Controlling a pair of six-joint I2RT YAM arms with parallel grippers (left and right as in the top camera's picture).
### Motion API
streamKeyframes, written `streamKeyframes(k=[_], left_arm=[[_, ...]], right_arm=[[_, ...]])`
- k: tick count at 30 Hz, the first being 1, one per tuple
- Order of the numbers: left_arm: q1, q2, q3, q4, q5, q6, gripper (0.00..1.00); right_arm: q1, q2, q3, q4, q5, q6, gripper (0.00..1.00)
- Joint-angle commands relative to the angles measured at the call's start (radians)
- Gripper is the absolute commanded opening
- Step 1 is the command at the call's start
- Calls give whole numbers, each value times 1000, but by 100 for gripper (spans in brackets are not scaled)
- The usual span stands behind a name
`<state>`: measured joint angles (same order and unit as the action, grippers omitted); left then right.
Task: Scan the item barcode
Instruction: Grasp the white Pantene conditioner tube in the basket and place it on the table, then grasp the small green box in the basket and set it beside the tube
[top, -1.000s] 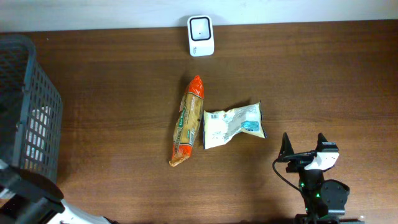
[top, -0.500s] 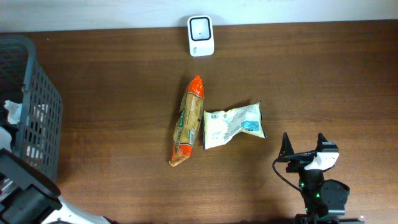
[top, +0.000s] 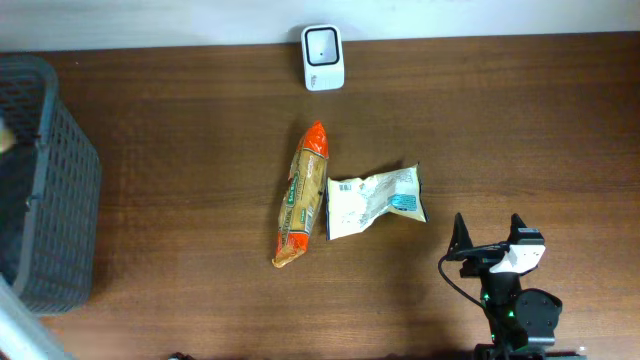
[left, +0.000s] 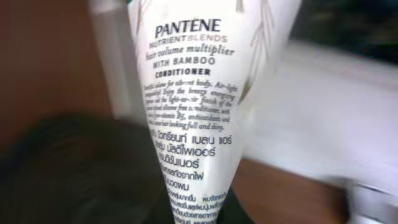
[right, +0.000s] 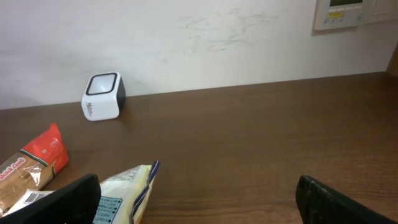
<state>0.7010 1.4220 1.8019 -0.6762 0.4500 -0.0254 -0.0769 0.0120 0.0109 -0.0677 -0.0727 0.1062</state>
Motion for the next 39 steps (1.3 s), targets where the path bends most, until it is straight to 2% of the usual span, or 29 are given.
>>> streamKeyframes(k=[1, 2, 3, 4, 6, 9, 14, 15, 16, 17, 18, 19, 22, 23, 24, 25, 27, 28, 29, 30, 34, 36, 37, 39], left_arm=[[-229, -56, 16, -100, 200, -41, 0], [-373, -37, 0, -186, 185, -17, 0], [-437, -24, -19, -212, 167, 13, 0], [-551, 10, -74, -240, 75, 48, 0], [-722, 101, -213, -246, -83, 45, 0], [-838, 283, -359, -221, -189, -17, 0], [-875, 531, -388, -149, -185, -54, 0], [-884, 553, -388, -155, -184, -54, 5], [-896, 558, -388, -158, -185, -54, 26], [-915, 555, -386, -163, -185, -53, 70], [-921, 554, -381, -168, -185, -53, 86], [-921, 540, -319, -216, -184, -54, 92], [-921, 481, -35, -380, -197, -53, 94], [-921, 450, 135, -459, -254, -48, 100], [-920, 414, 302, -517, -344, -48, 99], [-909, 377, 444, -538, -446, -13, 99], [-852, 317, 567, -541, -580, 29, 99], [-795, 282, 585, -541, -633, 14, 99], [-668, 242, 584, -544, -740, -90, 99], [-563, 235, 584, -546, -779, -135, 100], [-142, 296, 547, -569, -765, -221, 99], [-36, 346, 486, -598, -705, -221, 95], [7, 370, 422, -605, -707, -221, 92], [86, 418, 236, -594, -712, -220, 93]], right_arm=[[6, -5, -5, -4, -6, 6, 99], [6, -5, -5, -4, -6, 6, 99], [6, -5, -5, -4, -6, 6, 99], [6, -5, -5, -4, -6, 6, 99], [6, -5, -5, -4, -6, 6, 99], [6, -5, -5, -4, -6, 6, 99], [6, -5, -5, -4, -6, 6, 99], [6, -5, -5, -4, -6, 6, 99], [6, -5, -5, -4, -6, 6, 99], [6, -5, -5, -4, -6, 6, 99], [6, -5, -5, -4, -6, 6, 99], [6, -5, -5, -4, -6, 6, 99], [6, -5, -5, -4, -6, 6, 99], [6, -5, -5, -4, -6, 6, 99], [6, -5, -5, -4, -6, 6, 99], [6, -5, -5, -4, -6, 6, 99], [6, -5, -5, -4, -6, 6, 99], [6, -5, -5, -4, -6, 6, 99], [6, -5, -5, -4, -6, 6, 99], [6, -5, -5, -4, -6, 6, 99], [6, -5, -5, -4, -6, 6, 99], [6, -5, -5, -4, -6, 6, 99], [6, -5, -5, -4, -6, 6, 99], [6, -5, -5, -4, -6, 6, 99]])
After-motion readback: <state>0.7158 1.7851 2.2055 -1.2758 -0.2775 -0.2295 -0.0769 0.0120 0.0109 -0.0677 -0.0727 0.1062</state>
